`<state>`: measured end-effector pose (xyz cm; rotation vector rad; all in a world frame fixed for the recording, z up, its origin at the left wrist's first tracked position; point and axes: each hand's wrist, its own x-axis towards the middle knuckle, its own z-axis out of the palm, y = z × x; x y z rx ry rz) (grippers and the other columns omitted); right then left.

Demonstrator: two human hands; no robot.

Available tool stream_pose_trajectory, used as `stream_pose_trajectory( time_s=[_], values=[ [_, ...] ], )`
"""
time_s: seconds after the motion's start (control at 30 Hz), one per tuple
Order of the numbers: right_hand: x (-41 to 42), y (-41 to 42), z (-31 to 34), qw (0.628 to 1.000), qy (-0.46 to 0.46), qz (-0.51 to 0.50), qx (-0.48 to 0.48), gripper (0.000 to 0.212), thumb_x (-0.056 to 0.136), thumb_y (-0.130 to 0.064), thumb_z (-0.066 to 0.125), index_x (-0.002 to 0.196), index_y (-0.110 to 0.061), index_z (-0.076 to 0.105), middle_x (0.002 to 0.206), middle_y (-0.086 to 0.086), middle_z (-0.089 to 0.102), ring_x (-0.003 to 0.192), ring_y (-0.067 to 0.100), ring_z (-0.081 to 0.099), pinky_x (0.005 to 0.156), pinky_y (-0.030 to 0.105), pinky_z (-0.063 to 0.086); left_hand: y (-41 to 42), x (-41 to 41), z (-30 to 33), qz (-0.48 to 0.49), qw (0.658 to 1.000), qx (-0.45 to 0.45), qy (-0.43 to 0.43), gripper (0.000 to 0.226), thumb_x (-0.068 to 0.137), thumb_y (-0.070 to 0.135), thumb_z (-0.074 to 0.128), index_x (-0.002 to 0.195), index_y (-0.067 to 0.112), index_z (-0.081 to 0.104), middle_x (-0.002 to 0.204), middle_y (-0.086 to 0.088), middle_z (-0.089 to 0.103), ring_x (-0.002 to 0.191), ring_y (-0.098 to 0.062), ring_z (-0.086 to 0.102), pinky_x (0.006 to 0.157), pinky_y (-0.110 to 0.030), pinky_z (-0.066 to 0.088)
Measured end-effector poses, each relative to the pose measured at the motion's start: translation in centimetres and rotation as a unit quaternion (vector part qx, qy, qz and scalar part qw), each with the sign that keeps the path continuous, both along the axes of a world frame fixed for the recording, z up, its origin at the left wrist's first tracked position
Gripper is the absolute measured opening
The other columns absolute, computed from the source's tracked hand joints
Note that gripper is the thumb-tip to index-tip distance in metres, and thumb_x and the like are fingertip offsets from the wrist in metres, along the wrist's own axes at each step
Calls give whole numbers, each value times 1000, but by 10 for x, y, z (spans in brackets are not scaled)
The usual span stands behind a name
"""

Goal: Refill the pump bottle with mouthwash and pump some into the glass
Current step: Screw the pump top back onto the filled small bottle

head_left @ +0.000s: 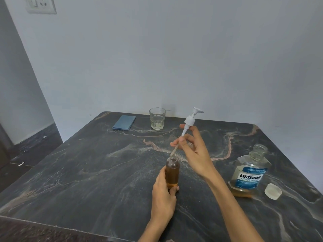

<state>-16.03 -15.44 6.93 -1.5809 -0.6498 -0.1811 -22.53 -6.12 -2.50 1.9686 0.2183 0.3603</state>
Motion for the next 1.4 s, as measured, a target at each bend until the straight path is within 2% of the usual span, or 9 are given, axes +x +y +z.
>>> stream_pose_trajectory(
  time_s=[0.27, 0.4, 0.47, 0.63, 0.77, 0.9, 1.2, 1.33, 1.4],
  values=[
    [-1, 0, -5, 1000, -1, -2, 3, 31, 95, -18, 48, 120, -37, 43, 89, 12, 64, 93, 9, 68, 83, 12, 48, 0, 0, 0, 0, 1000, 0, -6, 66, 82, 0, 66, 137, 25, 40, 124, 10, 54, 111, -3, 49, 94, -14, 34],
    [-5, 1, -15, 1000, 14, 3, -24, 31, 94, -16, 51, 116, -38, 48, 81, -2, 65, 88, 12, 67, 80, 21, 51, 0, 0, 1, -1, 1000, -3, -11, 66, 81, 0, 67, 137, 24, 40, 125, 9, 54, 115, -5, 50, 101, -22, 39],
    [-7, 2, -22, 1000, 20, -6, -24, 29, 94, -16, 53, 114, -36, 49, 84, -4, 68, 86, 9, 66, 77, 16, 51, 0, 0, 1, -2, 1000, -5, -10, 66, 81, 0, 68, 137, 22, 41, 126, 8, 55, 117, -8, 51, 104, -30, 41],
    [-9, 6, -30, 999, 45, -23, -20, 28, 92, -21, 55, 112, -41, 51, 100, 7, 64, 94, 8, 64, 84, 27, 51, 1, 0, 1, -6, 1000, -9, -24, 65, 79, -2, 67, 135, 22, 43, 122, 9, 56, 111, -5, 53, 99, -22, 42],
    [-11, 7, -33, 998, 56, -22, -29, 30, 93, -18, 54, 108, -43, 51, 101, -4, 64, 96, 5, 63, 82, 24, 48, 0, -1, 1, -6, 999, -10, -32, 64, 79, -3, 67, 133, 22, 45, 120, 7, 57, 111, -8, 54, 99, -25, 43],
    [-13, 6, -38, 998, 54, -23, -28, 15, 93, -20, 55, 100, -34, 58, 95, -10, 65, 93, 4, 63, 84, 25, 48, 0, -1, 1, -7, 999, -11, -46, 64, 78, -4, 68, 133, 20, 45, 120, 6, 58, 112, -10, 54, 101, -29, 43],
    [-17, 8, -51, 997, 67, -16, -19, 9, 92, -24, 56, 101, -23, 59, 91, -7, 67, 89, 11, 65, 84, 25, 51, 0, -2, 2, -2, 998, -12, -66, 65, 76, -8, 67, 132, 17, 47, 119, 5, 59, 111, -10, 56, 99, -28, 45],
    [-19, 12, -56, 997, 76, -23, 16, 9, 92, -23, 57, 100, -23, 61, 87, -3, 68, 85, 10, 65, 79, 21, 50, 0, -3, 2, -5, 997, -6, -71, 62, 77, -8, 64, 130, 19, 49, 116, 8, 60, 108, -7, 57, 95, -19, 45],
    [-21, 15, -59, 996, 82, -27, 31, 9, 92, -22, 57, 100, -23, 61, 89, -1, 68, 86, 11, 65, 78, 20, 49, 0, -3, 2, -8, 997, -8, -74, 59, 77, -9, 63, 130, 15, 50, 116, 5, 61, 107, -9, 58, 95, -24, 47]
  ],
)
